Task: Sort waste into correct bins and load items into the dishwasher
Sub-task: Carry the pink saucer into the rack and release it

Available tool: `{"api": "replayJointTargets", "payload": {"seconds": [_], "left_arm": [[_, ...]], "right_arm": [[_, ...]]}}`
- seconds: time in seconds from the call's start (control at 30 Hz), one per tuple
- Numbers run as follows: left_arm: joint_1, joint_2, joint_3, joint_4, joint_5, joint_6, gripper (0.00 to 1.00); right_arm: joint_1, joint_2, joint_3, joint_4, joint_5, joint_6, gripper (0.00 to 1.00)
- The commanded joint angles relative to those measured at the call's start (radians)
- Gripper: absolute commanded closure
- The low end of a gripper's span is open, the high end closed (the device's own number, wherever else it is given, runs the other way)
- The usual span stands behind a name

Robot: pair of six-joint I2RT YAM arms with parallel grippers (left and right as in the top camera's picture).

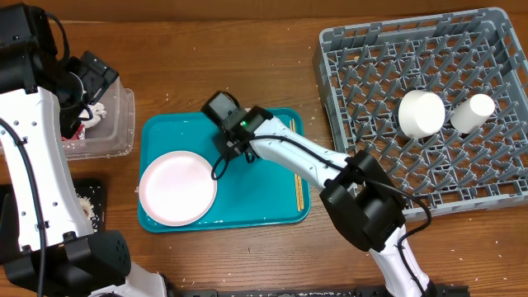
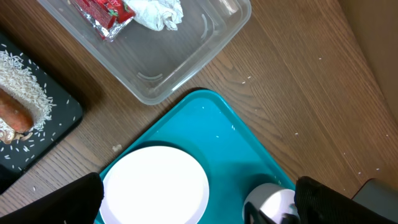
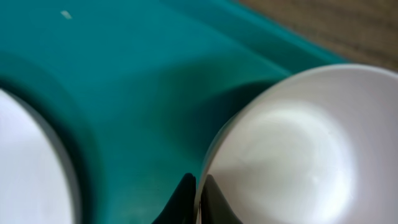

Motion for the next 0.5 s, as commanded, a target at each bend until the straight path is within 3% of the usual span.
{"api": "replayJointTargets", "payload": {"seconds": [0.0, 0.27, 0.47], "left_arm": [[0.0, 0.002, 0.006, 0.0, 0.007, 0.019, 0.0], [0.0, 0.002, 0.006, 0.0, 0.007, 0.019, 0.0], [0.0, 0.002, 0.006, 0.0, 0.007, 0.018, 0.0]], "right_arm": [[-0.002, -0.084, 0.076, -0.037, -0.007, 0.032, 0.96], [-0.142, -0.283, 0.156, -0.15, -0.04, 0.061, 0.96], [-0.465, -0.326, 0.149, -0.154, -0.464, 0.027, 0.96]]}}
